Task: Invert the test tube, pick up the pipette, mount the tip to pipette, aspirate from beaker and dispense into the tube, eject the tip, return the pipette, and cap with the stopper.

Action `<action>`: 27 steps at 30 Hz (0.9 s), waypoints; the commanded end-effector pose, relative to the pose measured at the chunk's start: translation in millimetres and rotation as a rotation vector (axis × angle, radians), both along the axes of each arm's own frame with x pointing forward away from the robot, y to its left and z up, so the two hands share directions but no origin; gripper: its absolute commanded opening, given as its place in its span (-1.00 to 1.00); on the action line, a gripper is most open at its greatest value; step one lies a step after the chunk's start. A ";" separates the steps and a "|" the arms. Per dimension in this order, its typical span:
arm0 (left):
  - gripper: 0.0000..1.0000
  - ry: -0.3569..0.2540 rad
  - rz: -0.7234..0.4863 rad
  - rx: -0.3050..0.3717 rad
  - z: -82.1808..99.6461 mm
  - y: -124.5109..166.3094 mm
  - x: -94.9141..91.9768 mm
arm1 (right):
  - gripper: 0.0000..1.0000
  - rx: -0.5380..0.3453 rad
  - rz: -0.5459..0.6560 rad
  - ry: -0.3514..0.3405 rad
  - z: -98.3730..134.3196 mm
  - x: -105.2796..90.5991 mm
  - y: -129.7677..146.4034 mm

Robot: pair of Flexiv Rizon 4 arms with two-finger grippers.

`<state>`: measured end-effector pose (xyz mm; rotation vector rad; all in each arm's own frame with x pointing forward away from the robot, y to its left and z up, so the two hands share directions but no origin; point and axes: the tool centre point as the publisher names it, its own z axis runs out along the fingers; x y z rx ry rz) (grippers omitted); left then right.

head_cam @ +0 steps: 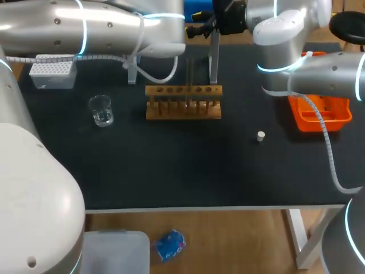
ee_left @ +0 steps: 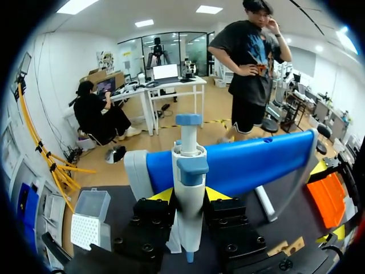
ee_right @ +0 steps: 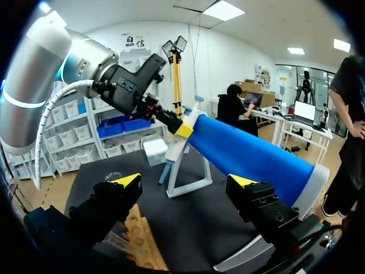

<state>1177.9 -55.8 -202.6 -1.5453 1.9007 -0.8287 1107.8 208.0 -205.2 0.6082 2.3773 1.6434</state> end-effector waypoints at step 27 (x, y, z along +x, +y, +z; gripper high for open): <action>-0.91 0.043 0.010 -0.003 -11.0 -2.7 -5.3 | 1.00 -0.003 0.001 0.003 1.0 -0.4 -0.9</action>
